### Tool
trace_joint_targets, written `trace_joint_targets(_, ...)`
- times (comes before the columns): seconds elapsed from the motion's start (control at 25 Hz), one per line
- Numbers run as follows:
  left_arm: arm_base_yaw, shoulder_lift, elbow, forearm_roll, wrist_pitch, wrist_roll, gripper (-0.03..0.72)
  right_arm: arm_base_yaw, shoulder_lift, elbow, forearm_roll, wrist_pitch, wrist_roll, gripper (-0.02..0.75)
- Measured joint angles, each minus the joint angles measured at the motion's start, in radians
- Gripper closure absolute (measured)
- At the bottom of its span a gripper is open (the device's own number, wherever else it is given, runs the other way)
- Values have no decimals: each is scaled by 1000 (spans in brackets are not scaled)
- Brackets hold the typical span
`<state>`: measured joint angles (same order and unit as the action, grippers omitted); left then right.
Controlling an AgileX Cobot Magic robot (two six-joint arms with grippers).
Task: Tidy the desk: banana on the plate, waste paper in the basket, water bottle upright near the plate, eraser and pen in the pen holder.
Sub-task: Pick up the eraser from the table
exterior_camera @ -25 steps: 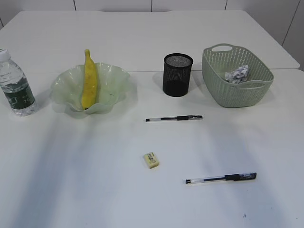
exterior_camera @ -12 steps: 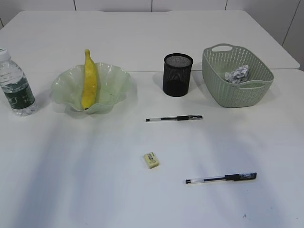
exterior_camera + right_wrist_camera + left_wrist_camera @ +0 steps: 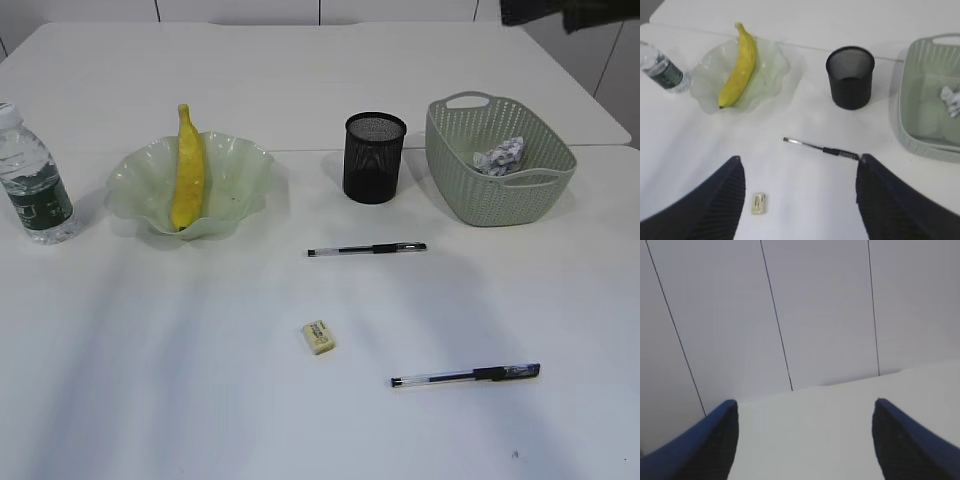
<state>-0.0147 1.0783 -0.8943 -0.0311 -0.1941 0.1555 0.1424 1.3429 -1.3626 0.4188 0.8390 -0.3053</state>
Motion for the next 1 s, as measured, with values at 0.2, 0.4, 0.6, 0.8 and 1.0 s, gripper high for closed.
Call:
trace_joint_targets(0.2,0,-29,2,2,58,0,95,0,136,-112,1,151,0,224)
trace_joint_targets(0.4,0,-63,2,2,81,0,95,0,240,-185,73,255,0,224)
trace_joint_targets(0.6,0,-86,2,6,102,0,95,0,295,-196,154,282,2,224)
trace_joint_targets(0.8,0,-114,2,8,118,0,95,0,299,-197,161,285,2,224)
trace_joint_targets(1.0,0,-121,2,8,132,0,95,0,299,-197,142,287,-27,224)
